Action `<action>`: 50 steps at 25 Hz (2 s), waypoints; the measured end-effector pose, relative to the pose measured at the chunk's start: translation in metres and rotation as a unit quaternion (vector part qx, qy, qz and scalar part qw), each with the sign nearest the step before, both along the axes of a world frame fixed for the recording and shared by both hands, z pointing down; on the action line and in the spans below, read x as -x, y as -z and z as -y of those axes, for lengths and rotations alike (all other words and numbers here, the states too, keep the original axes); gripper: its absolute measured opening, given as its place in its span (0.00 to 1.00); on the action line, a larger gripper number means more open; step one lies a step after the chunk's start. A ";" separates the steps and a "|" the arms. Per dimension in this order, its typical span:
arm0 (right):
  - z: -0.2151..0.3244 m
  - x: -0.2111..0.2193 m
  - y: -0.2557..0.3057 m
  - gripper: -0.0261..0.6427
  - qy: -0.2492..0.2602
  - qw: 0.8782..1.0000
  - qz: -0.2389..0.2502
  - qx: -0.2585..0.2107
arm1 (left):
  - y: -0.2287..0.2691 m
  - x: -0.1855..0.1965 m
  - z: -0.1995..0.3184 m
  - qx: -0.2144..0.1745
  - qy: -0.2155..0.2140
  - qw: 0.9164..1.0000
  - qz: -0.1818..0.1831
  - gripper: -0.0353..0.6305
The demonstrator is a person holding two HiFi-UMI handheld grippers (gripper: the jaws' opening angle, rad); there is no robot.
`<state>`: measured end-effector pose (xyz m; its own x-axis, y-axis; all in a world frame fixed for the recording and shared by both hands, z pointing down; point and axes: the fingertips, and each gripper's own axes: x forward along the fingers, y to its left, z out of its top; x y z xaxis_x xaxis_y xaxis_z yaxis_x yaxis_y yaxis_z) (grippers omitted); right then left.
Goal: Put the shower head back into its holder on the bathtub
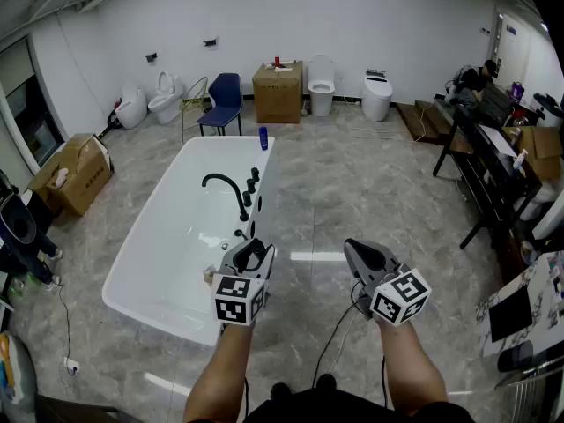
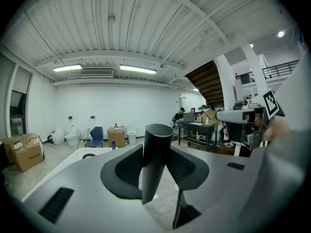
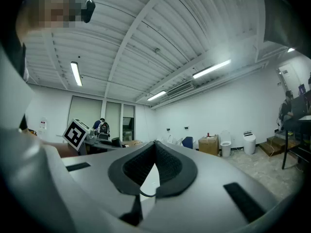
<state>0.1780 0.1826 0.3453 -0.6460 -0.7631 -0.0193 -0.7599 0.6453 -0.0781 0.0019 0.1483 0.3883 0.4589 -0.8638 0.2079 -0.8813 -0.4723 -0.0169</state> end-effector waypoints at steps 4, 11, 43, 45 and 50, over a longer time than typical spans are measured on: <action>0.001 -0.001 0.000 0.06 0.005 1.000 0.000 -0.002 | -0.002 -0.002 0.001 0.002 0.002 1.000 -0.001 0.29; -0.002 -0.010 -0.003 0.06 0.012 1.000 -0.004 -0.003 | -0.006 -0.007 0.000 0.009 0.005 1.000 0.000 0.29; 0.027 -0.070 -0.022 0.06 0.050 0.993 0.086 0.063 | -0.025 -0.042 0.014 0.025 0.032 0.999 0.009 0.29; 0.042 -0.061 -0.021 0.06 0.052 0.993 0.086 0.066 | -0.018 -0.038 0.026 0.019 0.024 1.000 0.000 0.29; 0.087 -0.029 -0.020 0.06 0.058 0.993 0.074 0.071 | -0.006 -0.023 0.062 0.003 0.010 1.000 -0.010 0.29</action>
